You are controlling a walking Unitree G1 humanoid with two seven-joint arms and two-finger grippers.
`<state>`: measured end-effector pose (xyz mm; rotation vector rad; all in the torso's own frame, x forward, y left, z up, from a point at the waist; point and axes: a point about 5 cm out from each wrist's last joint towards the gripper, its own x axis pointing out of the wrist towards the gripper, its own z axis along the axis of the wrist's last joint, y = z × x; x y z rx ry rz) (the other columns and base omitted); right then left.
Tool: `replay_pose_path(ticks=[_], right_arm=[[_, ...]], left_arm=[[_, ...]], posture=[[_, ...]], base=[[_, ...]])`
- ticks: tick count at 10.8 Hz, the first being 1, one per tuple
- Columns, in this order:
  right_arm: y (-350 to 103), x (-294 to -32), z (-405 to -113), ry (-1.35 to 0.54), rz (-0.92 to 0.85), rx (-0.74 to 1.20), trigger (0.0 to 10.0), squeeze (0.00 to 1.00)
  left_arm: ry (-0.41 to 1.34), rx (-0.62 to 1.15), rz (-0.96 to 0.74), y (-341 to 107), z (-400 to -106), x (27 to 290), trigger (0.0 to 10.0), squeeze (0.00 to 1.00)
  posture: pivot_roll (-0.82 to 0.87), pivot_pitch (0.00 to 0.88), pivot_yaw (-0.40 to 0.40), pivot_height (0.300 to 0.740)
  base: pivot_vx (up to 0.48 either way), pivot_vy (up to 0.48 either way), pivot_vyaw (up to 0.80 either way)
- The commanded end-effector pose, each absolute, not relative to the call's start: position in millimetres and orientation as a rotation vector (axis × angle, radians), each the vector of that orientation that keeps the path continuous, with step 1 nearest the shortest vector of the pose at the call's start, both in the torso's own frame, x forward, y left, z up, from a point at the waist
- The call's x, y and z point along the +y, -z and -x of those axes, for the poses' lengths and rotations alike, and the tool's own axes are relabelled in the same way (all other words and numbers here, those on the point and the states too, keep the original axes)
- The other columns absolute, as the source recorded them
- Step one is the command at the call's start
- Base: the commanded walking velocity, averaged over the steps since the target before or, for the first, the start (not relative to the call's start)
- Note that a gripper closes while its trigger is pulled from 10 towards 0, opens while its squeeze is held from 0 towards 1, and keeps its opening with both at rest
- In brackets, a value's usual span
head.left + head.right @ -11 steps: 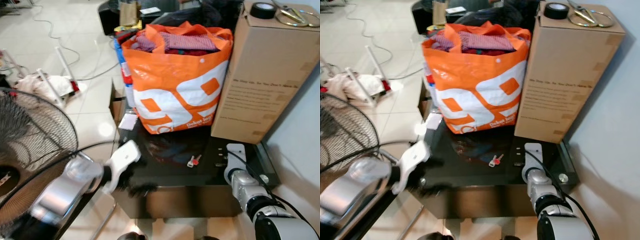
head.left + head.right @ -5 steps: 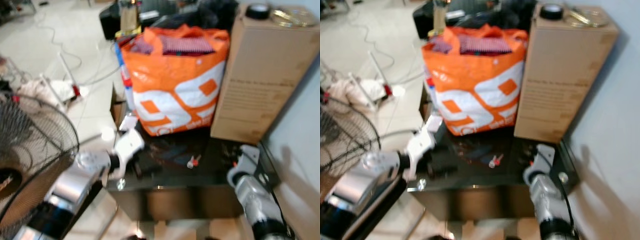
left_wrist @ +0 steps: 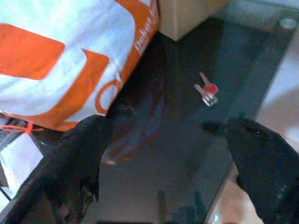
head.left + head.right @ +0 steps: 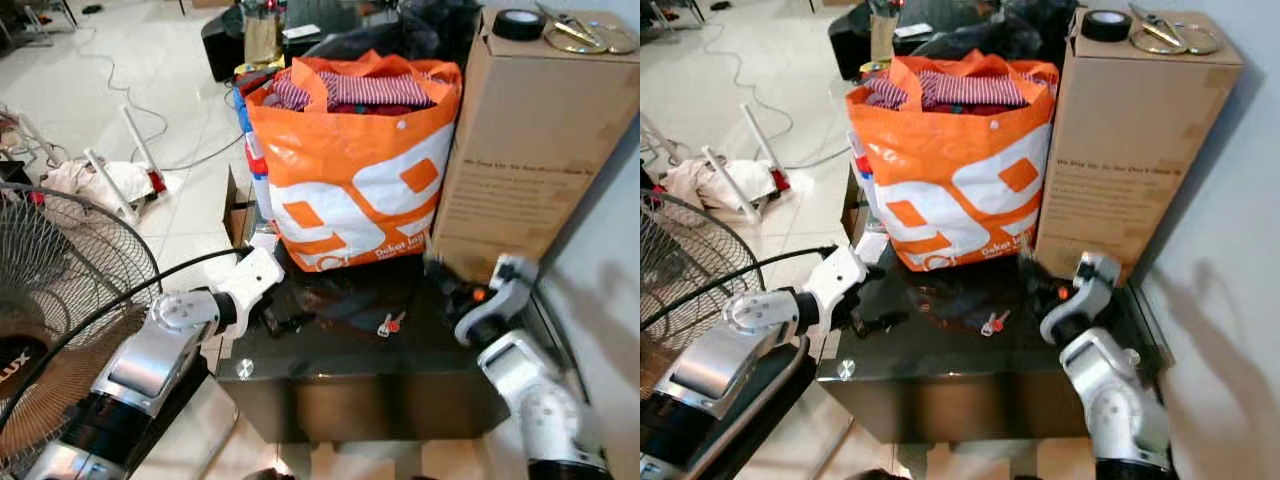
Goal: Hang keys on a hook
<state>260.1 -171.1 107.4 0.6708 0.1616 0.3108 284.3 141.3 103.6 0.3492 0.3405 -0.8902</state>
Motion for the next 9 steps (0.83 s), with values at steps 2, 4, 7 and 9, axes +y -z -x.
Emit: replay_pose_path(ticks=[2,4,7,9], right_arm=[[-118.3,-172.2,-245.6,-0.285,-0.662,0.151,0.0,0.00],[-116.3,-178.8,-236.2,-0.141,-0.516,0.155,0.0,0.00],[-104.7,-193.2,-227.8,0.131,-0.282,0.134,8.0,0.00],[-103.9,-193.7,-229.9,0.143,-0.233,0.126,10.0,0.00]], left_arm=[[0.724,0.272,-0.301,-105.8,-285.2,150.0,10.0,0.22],[0.533,0.199,-0.280,-114.9,-291.7,154.7,10.0,0.22],[0.432,0.176,-0.290,-112.7,-289.0,152.5,10.0,0.21],[0.427,0.166,-0.276,-110.8,-286.3,147.2,10.0,0.20]], posture=[[-0.15,0.000,0.103,0.740],[-0.15,0.000,0.117,0.740],[-0.12,0.000,0.083,0.740],[-0.13,0.000,0.076,0.740]], base=[[0.000,0.000,0.00],[0.000,0.000,0.00],[0.000,0.000,0.00],[0.000,0.000,0.00]])
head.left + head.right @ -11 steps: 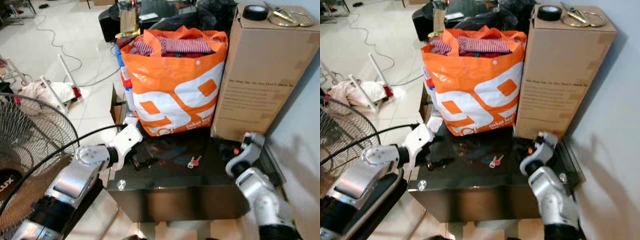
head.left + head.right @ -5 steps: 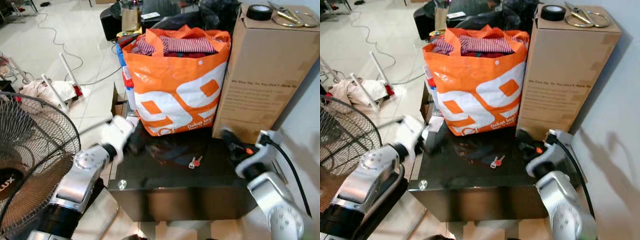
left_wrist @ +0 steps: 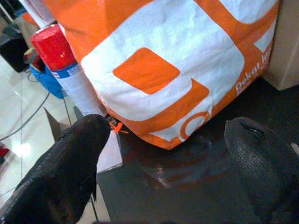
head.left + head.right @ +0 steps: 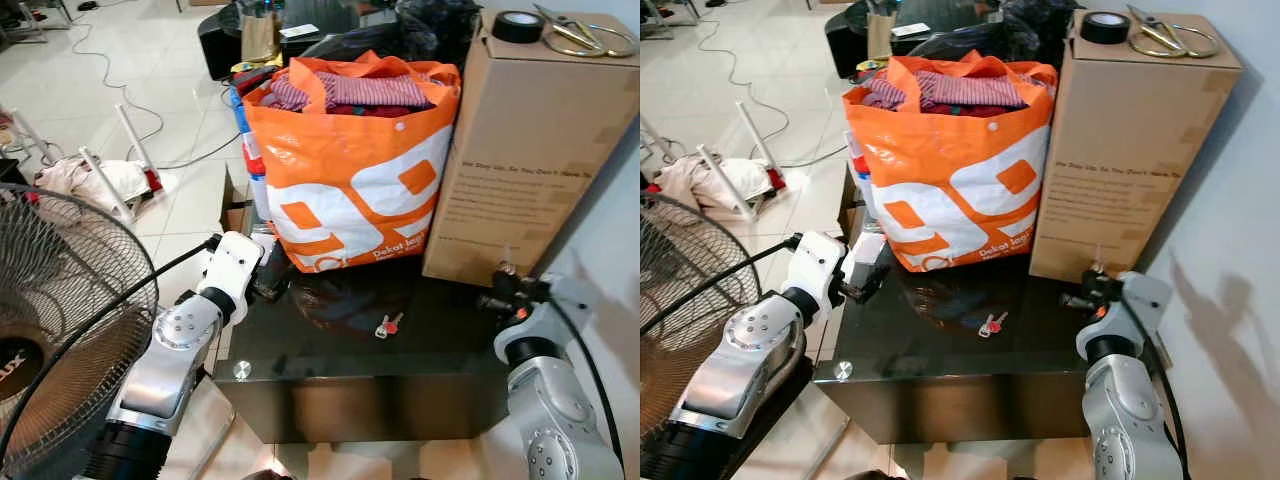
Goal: Hang keys on a hook
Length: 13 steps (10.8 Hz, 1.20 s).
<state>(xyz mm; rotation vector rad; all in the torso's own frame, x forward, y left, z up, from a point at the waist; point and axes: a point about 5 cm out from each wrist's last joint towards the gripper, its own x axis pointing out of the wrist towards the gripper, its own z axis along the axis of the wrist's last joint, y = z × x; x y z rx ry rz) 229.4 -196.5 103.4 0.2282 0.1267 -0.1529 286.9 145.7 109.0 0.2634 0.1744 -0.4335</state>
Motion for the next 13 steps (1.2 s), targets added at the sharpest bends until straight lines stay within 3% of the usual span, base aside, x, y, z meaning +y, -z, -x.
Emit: replay_pose_path(ticks=[1,3,6,13], right_arm=[[-102.0,-192.5,-229.4,0.124,-0.233,0.138,10.0,0.00],[-98.4,-195.5,-233.9,0.114,-0.117,0.160,10.0,0.00],[-96.6,-195.0,-238.2,0.107,-0.126,0.173,10.0,0.00],[-92.6,-194.8,-238.7,0.110,-0.107,0.188,10.0,0.00]], left_arm=[[0.425,0.155,-0.275,-111.3,-285.8,144.1,10.0,0.20],[0.408,0.144,-0.260,-110.9,-283.8,142.2,10.0,0.20],[0.394,0.140,-0.252,-110.4,-283.3,142.5,10.0,0.20],[0.396,0.150,-0.254,-107.8,-283.5,142.4,10.0,0.20]], posture=[[-0.13,0.000,0.073,0.740],[-0.13,0.000,0.062,0.740],[-0.12,0.000,0.055,0.740],[-0.12,0.000,0.052,0.740]], base=[[0.000,0.000,0.00],[0.000,0.000,0.00],[0.000,0.000,0.00],[-0.309,0.000,0.00]])
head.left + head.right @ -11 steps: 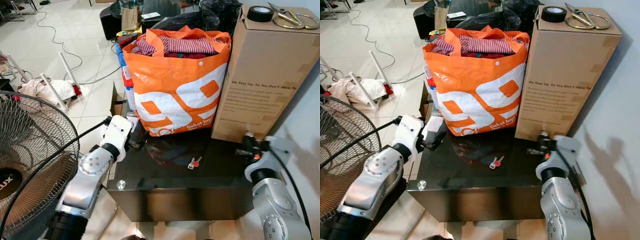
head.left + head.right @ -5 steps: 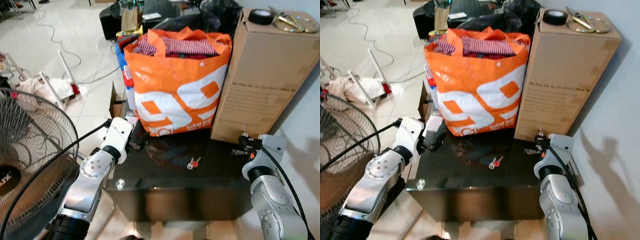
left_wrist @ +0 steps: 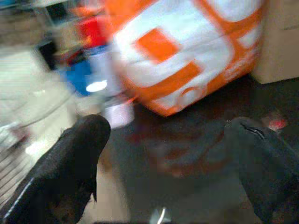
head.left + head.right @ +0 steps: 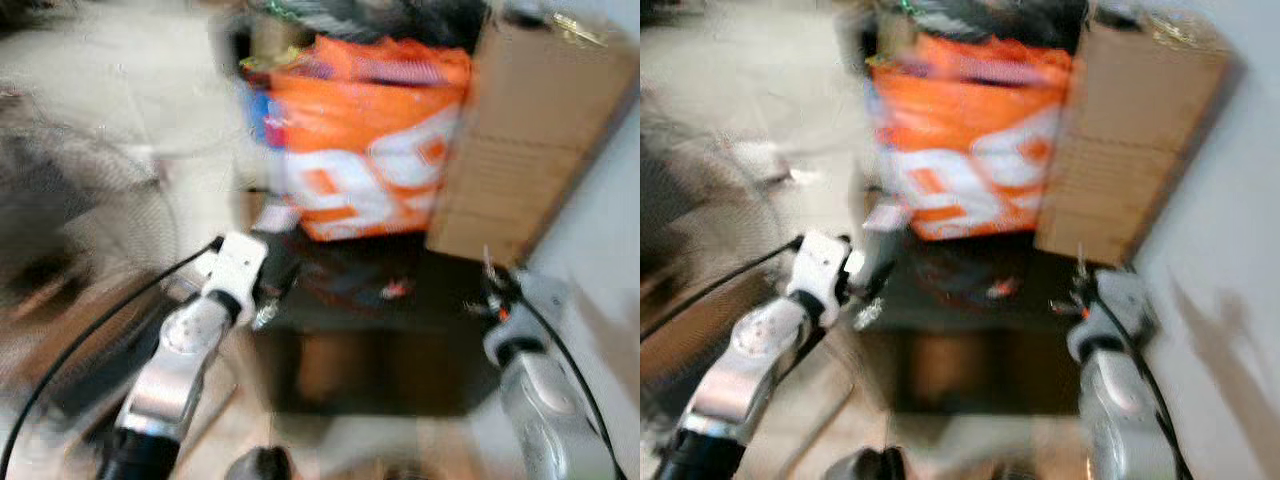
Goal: Hang keys on a hook
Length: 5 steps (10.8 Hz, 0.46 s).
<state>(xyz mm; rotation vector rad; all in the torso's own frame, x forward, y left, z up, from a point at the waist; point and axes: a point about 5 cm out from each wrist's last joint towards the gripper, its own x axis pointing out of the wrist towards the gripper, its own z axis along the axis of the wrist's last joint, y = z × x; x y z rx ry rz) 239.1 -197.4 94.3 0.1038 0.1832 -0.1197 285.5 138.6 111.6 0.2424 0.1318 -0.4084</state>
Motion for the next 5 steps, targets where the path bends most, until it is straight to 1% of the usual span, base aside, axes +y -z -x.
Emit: replay_pose_path(ticks=[1,5], right_arm=[[-93.5,-194.3,-239.4,0.106,-0.106,0.186,10.0,0.00],[-97.3,-190.3,-239.7,0.069,-0.106,0.157,10.0,0.00]], left_arm=[[0.394,0.149,-0.254,-107.8,-284.0,142.2,10.0,0.20],[0.392,0.138,-0.243,-107.8,-285.7,141.5,10.0,0.20]], posture=[[-0.12,0.000,0.051,0.740],[-0.13,0.000,0.048,0.740]], base=[[-0.330,0.000,0.00],[-0.325,0.000,0.00]])
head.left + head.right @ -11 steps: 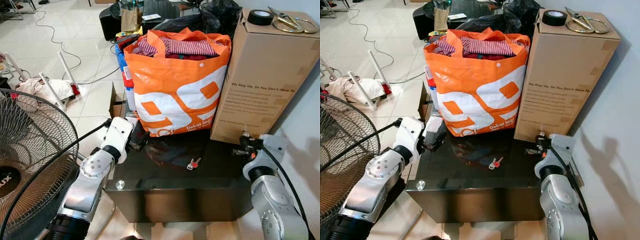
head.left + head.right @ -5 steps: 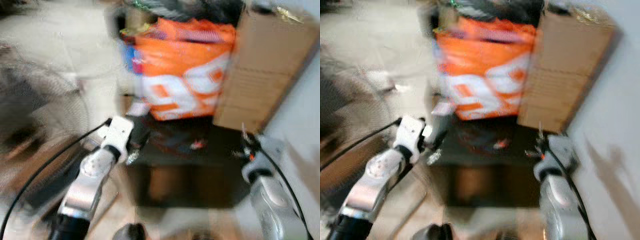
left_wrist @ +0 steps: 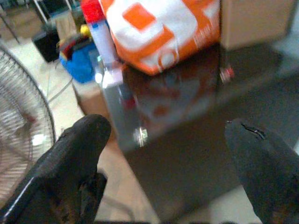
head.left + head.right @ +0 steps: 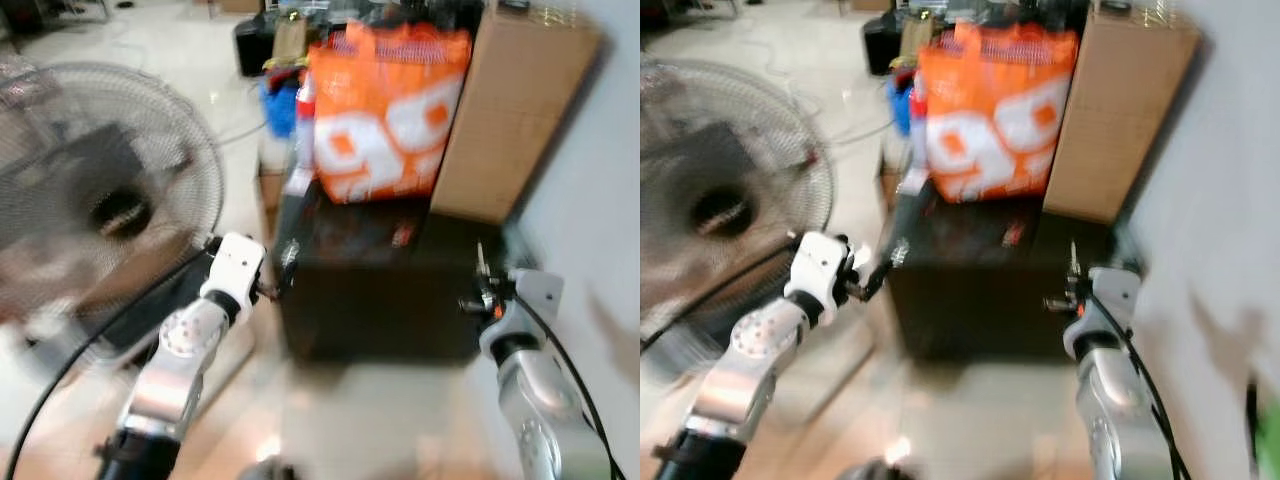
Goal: Hang keys on a hook
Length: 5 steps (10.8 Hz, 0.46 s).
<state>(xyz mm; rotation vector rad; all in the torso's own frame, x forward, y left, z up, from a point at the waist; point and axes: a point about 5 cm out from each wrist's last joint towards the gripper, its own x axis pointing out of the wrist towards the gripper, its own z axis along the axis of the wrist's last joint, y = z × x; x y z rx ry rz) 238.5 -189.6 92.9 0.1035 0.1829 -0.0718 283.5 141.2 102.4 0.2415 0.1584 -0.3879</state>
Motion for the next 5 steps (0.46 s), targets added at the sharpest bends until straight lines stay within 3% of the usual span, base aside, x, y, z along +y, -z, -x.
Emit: replay_pose_path(ticks=[1,2,3,5], right_arm=[[-97.2,-191.9,-239.8,0.084,-0.080,0.170,10.0,0.00],[-96.4,-197.4,-240.8,0.119,-0.006,0.169,10.0,0.00],[-99.2,-198.4,-241.5,0.118,0.012,0.151,10.0,0.00],[-106.4,-197.3,-245.9,0.118,0.001,0.108,10.0,0.00]], left_arm=[[0.330,0.086,-0.270,-112.6,-289.2,144.6,10.0,0.22],[0.242,-0.042,-0.269,-125.3,-293.0,151.6,10.0,0.26],[0.248,-0.026,-0.239,-126.8,-293.7,154.5,10.0,0.33],[0.243,0.014,-0.184,-127.7,-296.8,162.4,10.0,0.29]], posture=[[-0.12,0.000,0.046,0.740],[-0.12,0.000,0.043,0.740],[-0.11,0.000,0.044,0.740],[-0.11,0.000,0.051,0.740]], base=[[0.000,0.000,0.00],[0.000,0.000,-0.69],[0.000,0.000,-0.80],[0.000,0.000,-0.80]])
